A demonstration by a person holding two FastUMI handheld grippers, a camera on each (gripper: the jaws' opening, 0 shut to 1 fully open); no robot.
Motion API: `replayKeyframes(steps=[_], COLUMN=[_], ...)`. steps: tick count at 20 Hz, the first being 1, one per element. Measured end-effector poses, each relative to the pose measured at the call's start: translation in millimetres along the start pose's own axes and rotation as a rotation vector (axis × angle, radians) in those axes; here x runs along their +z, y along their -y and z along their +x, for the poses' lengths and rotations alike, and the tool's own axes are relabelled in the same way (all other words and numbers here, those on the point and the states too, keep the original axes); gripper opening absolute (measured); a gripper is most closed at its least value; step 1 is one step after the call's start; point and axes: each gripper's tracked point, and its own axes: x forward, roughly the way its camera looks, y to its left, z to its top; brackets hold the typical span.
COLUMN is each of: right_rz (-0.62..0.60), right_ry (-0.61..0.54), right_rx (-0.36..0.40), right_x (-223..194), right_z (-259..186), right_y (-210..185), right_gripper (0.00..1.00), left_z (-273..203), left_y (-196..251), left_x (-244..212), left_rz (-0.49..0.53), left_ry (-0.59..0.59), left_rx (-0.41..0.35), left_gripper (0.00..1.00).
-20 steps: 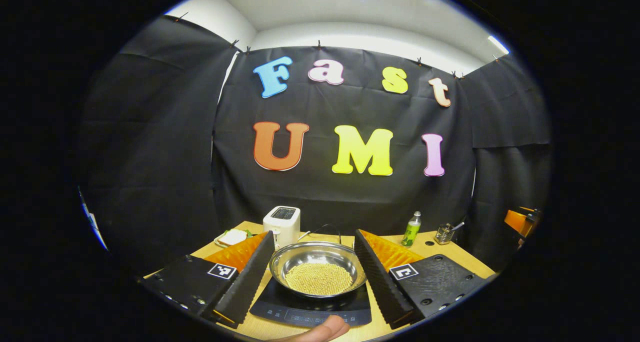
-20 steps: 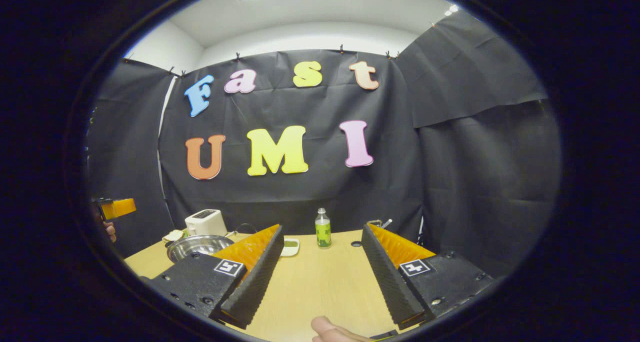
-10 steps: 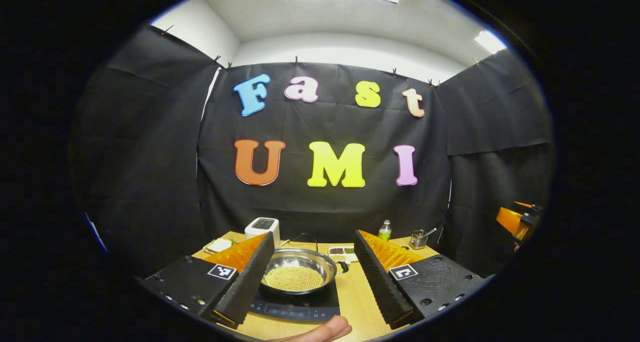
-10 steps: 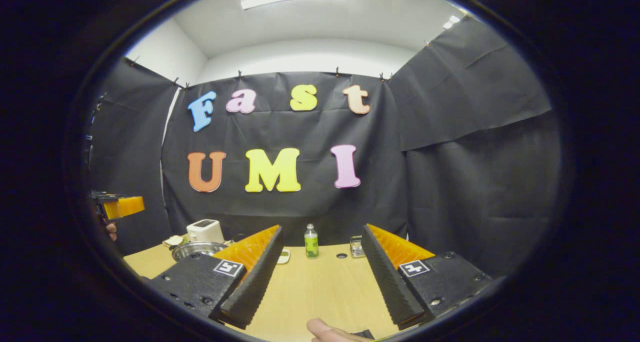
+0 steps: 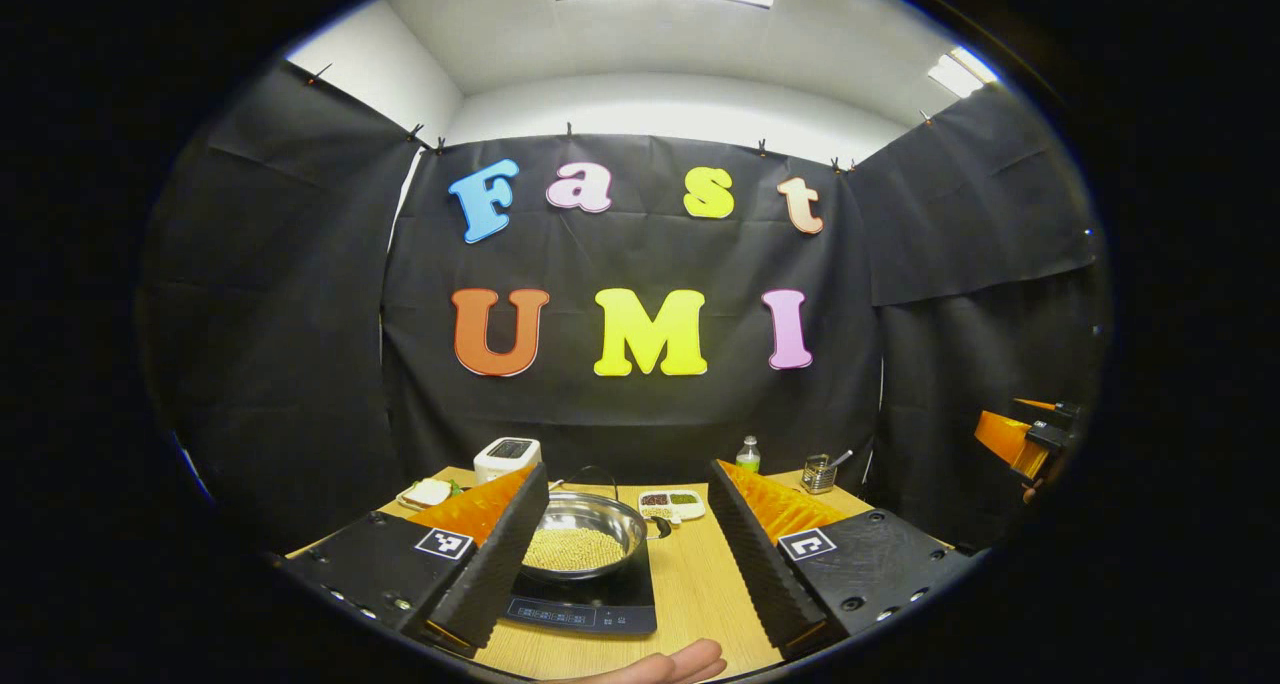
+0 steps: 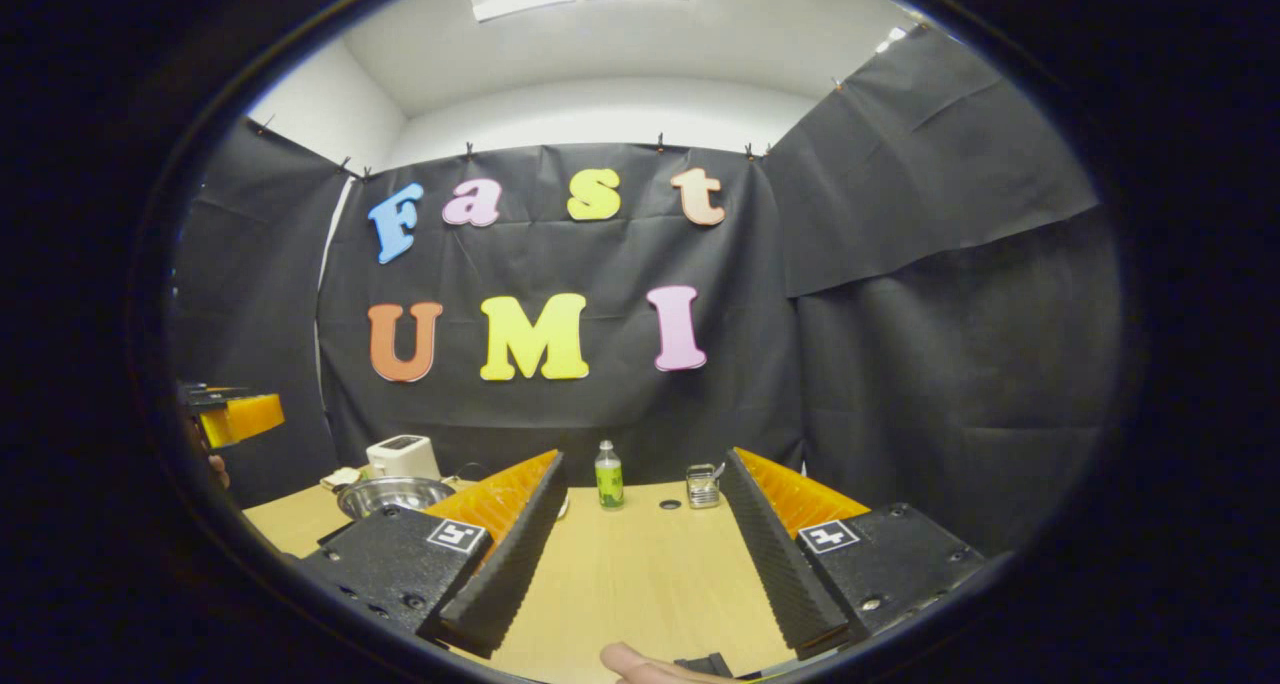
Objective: First push the handle of the pot to place it horizontally, then grasp the pot with both hands and set it on the induction cooktop.
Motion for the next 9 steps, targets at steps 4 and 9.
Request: replayKeyframes(steps=[4,9], right_rz=[0.015,0.002], right_ry=[0.005,0.011], right_rx=[0.003,0.032], right_x=[0.6,2.1], right_z=[-3.8,-9.7], right_y=[0.1,-6.3], right_gripper=[0.97,0.97], left_z=[-1.2,-6.6], left_y=[3.9,11.4], left_x=[-2.4,-8.0], left_rz=[0.017,0.001], left_ry=[-0.003,-0.024], left_rx=[-0.006,-0.045], left_gripper=[0.95,0.95])
